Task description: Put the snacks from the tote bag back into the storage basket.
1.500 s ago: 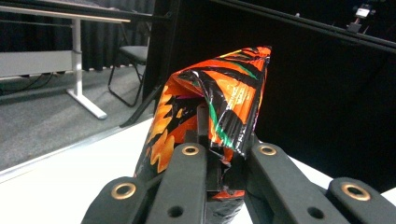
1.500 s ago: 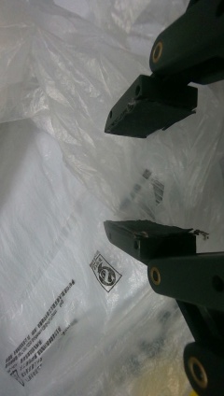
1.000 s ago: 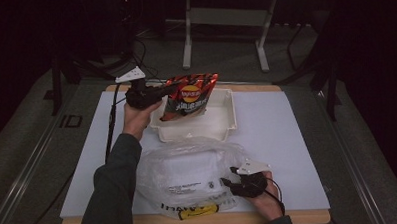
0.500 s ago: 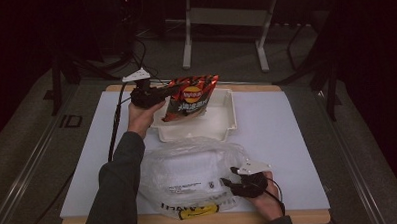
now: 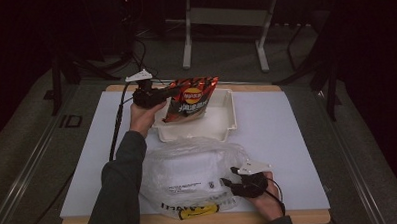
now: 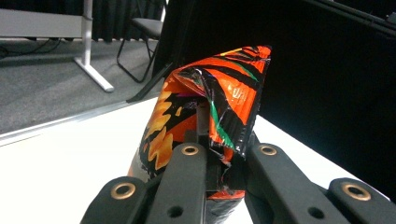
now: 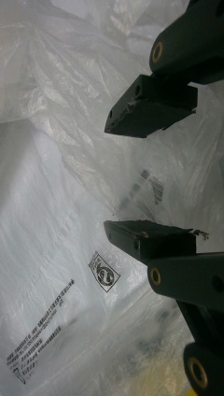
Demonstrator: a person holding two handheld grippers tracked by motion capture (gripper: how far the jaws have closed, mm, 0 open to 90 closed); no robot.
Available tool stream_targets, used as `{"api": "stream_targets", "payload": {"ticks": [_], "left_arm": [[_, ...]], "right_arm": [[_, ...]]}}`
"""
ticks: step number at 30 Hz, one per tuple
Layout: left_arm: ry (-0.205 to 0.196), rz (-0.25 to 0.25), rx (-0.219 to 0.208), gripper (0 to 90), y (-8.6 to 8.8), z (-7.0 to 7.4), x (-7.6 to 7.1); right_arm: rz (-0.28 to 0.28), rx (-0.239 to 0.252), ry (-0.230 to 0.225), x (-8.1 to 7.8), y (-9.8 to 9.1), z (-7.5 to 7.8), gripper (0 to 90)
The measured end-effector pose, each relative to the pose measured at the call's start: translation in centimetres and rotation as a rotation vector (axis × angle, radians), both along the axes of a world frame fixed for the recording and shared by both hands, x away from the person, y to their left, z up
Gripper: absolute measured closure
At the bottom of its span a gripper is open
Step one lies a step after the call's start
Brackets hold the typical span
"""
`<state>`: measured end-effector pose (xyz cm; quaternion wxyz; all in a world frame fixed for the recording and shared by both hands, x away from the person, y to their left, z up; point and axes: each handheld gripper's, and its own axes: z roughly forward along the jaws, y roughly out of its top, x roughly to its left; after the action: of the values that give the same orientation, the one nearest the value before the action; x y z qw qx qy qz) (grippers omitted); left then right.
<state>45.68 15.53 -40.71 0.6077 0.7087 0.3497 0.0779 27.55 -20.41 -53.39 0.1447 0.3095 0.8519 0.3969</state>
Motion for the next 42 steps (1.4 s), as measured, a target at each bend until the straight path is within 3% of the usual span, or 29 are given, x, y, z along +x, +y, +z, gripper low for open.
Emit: {"api": "stream_targets", "payload": {"ticks": [19,27,35,42], "left_arm": [[0.040,-0.001,0.029,87.5,-0.6,-1.2,0.7],[0.057,0.008,0.022,87.1,-0.4,-1.6,1.0],[0.066,0.037,0.041,85.2,-0.3,-1.8,1.2],[0.081,0.096,0.044,76.2,0.0,-2.1,1.2]], "right_arm": [[-0.001,0.002,-0.002,0.0,-0.1,0.0,45.8],[-0.003,0.003,0.001,-0.1,-0.2,-0.1,45.8],[-0.004,0.001,0.001,-0.1,-0.2,-0.1,45.8],[-0.003,0.000,0.000,-0.1,-0.2,-0.1,45.8]]}}
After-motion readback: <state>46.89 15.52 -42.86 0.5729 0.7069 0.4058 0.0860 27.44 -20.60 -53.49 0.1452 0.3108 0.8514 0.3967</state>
